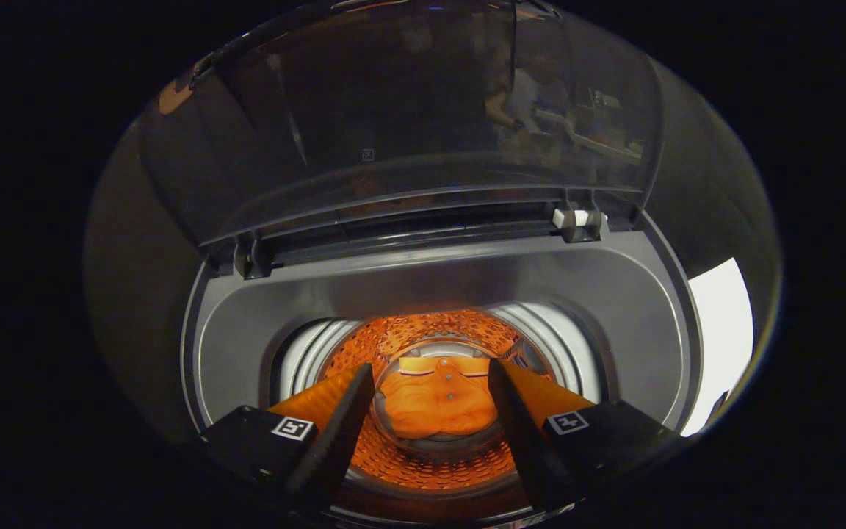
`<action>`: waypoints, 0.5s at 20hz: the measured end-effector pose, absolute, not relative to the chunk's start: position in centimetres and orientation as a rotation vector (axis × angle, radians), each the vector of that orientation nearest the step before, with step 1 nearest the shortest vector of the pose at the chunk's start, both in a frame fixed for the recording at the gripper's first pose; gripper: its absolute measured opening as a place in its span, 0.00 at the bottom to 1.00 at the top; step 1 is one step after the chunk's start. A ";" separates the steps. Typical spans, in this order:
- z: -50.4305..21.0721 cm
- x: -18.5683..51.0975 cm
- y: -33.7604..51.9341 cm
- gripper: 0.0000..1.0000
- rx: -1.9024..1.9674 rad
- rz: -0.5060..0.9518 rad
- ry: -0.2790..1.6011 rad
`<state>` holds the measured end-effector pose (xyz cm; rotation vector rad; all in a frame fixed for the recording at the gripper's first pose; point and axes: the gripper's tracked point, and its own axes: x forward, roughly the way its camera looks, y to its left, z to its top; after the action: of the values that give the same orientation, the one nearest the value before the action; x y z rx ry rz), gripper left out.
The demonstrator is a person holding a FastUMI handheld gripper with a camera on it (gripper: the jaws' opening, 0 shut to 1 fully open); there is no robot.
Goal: Put the clothes into the washing machine and then close the washing machine lid.
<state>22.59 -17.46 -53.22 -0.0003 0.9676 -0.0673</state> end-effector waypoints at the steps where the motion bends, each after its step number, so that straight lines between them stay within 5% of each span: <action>1: -52.5 22.4 -17.4 1.00 0.005 -0.065 0.956; 10: -38.5 22.3 -16.2 0.99 0.021 -0.051 0.723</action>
<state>22.28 -16.23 -38.50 0.0206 0.7230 -0.0509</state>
